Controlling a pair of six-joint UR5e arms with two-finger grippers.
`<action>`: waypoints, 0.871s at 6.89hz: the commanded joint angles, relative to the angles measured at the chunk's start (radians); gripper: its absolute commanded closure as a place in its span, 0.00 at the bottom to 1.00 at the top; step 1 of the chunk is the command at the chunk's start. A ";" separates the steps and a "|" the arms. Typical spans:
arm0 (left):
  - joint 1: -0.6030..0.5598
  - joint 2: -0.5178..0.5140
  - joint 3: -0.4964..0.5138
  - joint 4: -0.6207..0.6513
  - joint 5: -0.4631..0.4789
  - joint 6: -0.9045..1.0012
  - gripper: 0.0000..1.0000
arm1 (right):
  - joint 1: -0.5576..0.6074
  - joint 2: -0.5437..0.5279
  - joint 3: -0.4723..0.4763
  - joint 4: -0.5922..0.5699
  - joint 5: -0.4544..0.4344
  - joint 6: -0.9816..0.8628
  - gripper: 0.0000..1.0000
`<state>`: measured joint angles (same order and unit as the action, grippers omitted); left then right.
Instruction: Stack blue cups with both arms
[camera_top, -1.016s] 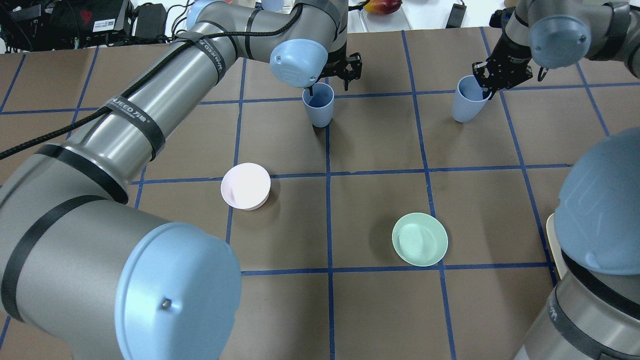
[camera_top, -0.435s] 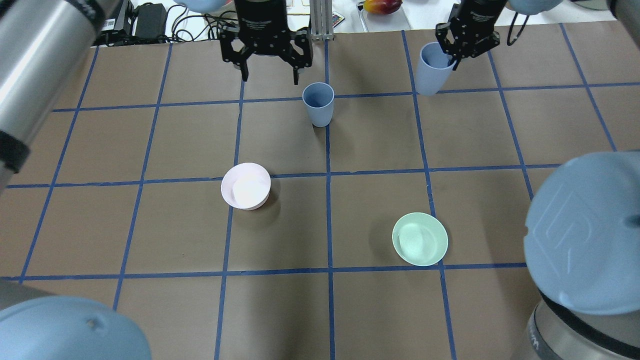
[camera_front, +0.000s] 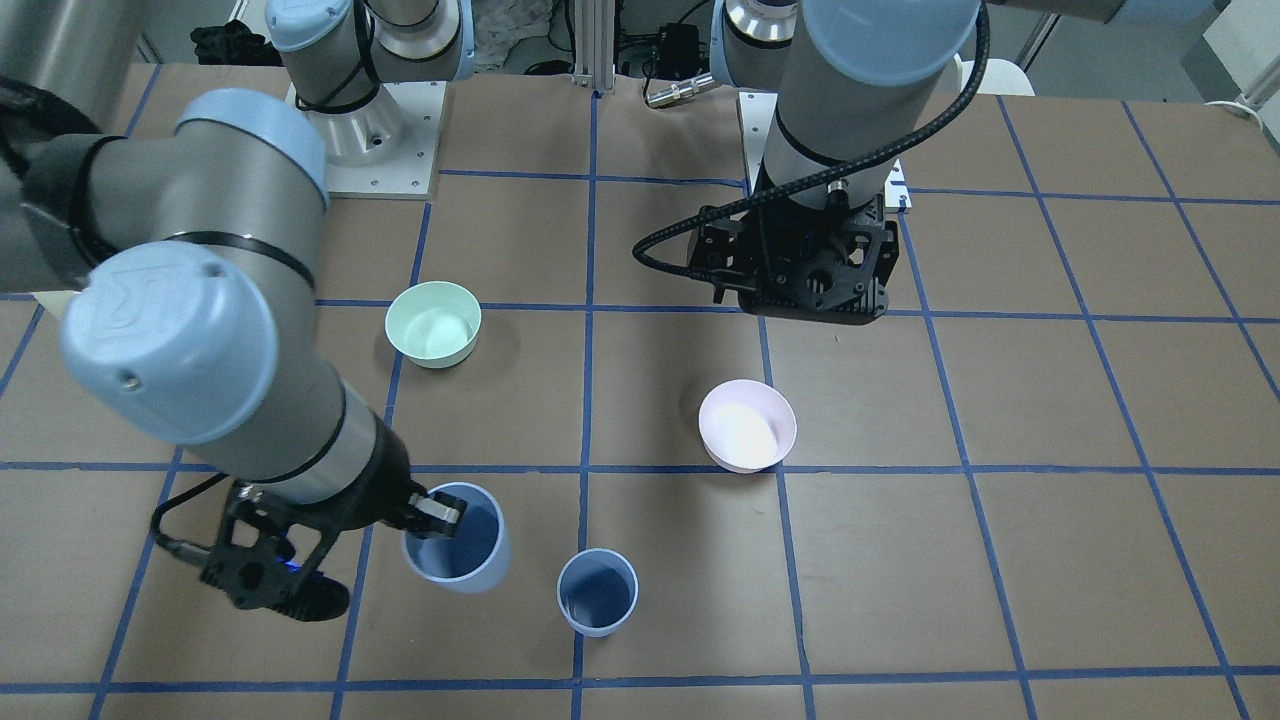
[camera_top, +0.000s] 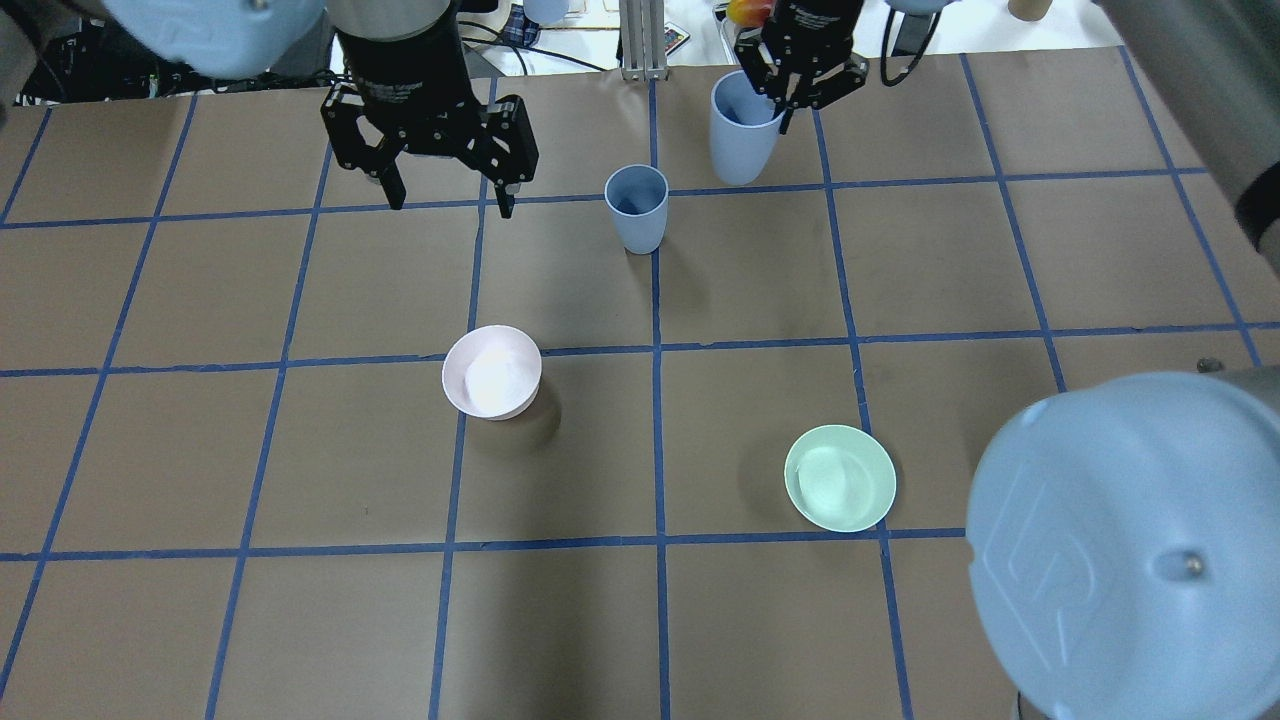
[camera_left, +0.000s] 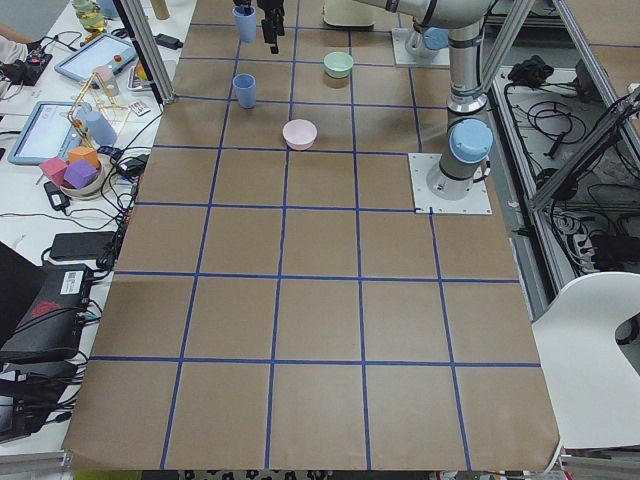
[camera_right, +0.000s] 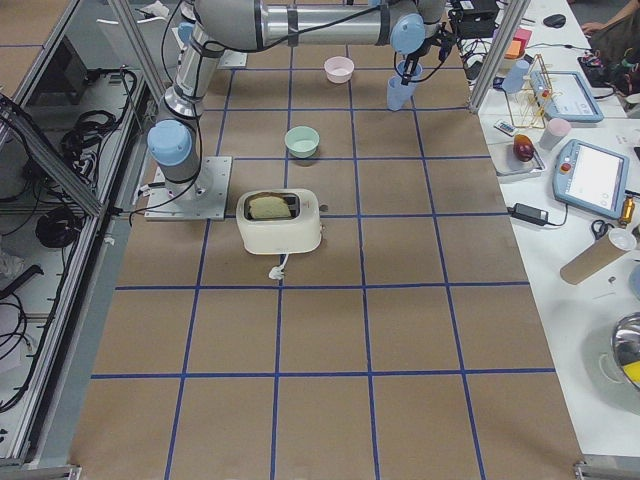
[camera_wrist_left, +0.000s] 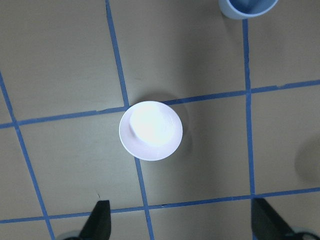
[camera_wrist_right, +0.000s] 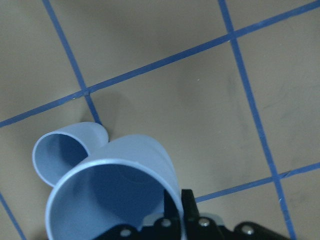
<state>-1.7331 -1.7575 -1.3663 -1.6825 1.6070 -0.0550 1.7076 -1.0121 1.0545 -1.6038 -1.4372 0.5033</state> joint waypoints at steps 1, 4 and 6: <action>0.027 0.136 -0.237 0.262 0.016 0.014 0.00 | 0.070 0.016 -0.004 -0.013 0.038 0.103 1.00; 0.133 0.161 -0.194 0.196 0.005 0.056 0.00 | 0.076 0.058 -0.008 -0.080 0.038 0.104 1.00; 0.133 0.147 -0.172 0.184 -0.016 0.054 0.00 | 0.104 0.075 -0.011 -0.102 0.031 0.145 1.00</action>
<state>-1.6039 -1.6051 -1.5500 -1.4923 1.6063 -0.0034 1.7961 -0.9488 1.0443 -1.6887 -1.4021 0.6203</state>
